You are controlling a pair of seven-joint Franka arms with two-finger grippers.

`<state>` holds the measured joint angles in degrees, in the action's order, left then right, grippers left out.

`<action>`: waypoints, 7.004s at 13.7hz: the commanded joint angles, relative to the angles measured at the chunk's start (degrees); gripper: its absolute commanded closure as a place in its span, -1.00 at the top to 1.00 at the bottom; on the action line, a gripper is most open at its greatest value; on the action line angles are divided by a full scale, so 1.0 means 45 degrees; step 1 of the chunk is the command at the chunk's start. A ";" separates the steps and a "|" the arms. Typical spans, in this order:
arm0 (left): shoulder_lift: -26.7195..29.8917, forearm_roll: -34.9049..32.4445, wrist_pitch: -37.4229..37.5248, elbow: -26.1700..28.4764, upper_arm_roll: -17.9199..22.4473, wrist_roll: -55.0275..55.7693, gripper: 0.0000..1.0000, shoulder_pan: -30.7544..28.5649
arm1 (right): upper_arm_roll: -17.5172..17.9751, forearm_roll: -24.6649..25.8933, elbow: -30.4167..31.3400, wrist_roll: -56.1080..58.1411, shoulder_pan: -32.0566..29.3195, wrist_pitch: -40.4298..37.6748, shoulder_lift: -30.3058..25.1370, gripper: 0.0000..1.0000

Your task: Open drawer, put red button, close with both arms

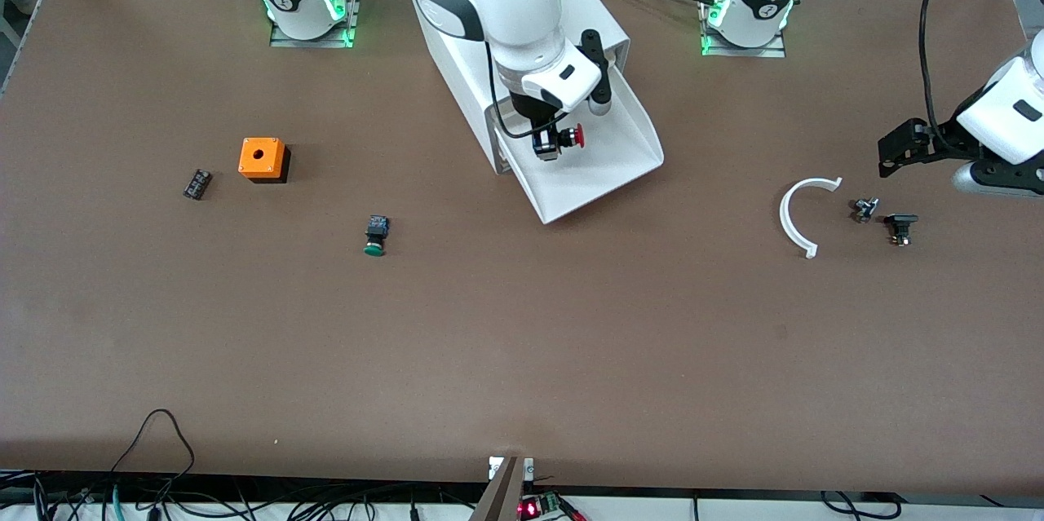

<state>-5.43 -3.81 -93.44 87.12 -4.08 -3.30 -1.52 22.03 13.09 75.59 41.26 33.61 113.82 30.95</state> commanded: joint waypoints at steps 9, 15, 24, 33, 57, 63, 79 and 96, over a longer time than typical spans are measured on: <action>0.0056 -0.0070 -0.0095 0.0015 0.0048 0.0011 1.00 -0.0171 | -0.0053 0.1347 -0.0821 0.1475 0.1046 -0.0509 0.1636 -0.33; 0.0036 -0.0070 -0.0095 0.0035 0.0009 -0.0048 1.00 -0.0170 | -0.0014 0.1721 -0.0782 0.1494 0.1086 -0.1114 0.1871 -0.32; 0.0075 -0.0129 -0.0075 -0.0024 0.0067 0.0010 1.00 -0.0093 | -0.0014 0.1779 -0.0782 0.1416 0.1340 -0.0978 0.2379 -0.25; 0.0055 -0.0129 -0.0075 -0.0102 0.0028 0.0069 1.00 -0.0132 | -0.0014 0.1721 -0.0879 0.1124 0.1691 -0.0568 0.2536 -0.09; -0.3614 -0.0305 -0.9583 0.4467 -0.3312 1.0432 1.00 0.1389 | -0.0326 0.0432 0.0349 -1.5471 -0.6060 -0.1852 -0.1681 1.00; -0.3773 -0.0149 -1.1284 0.6438 -0.3370 1.2276 1.00 0.2328 | -0.0443 -0.0892 0.0819 -1.5967 -0.8677 -0.3555 -0.2990 1.00; -0.1820 -0.0109 -1.0467 0.9097 -0.6903 1.2081 1.00 0.2525 | -0.5677 -0.2791 0.3963 -1.0753 -0.6942 -0.4083 -0.5550 1.00; -0.0297 -0.0247 -0.9160 0.6112 -0.3670 1.1288 1.00 0.0378 | -0.5717 -0.2772 0.5801 -0.9229 -0.6863 -0.3341 -0.7854 1.00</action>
<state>-8.18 -3.82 -137.09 117.37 -24.71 49.94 0.69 -3.18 1.85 103.10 -1.55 2.63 99.40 -4.04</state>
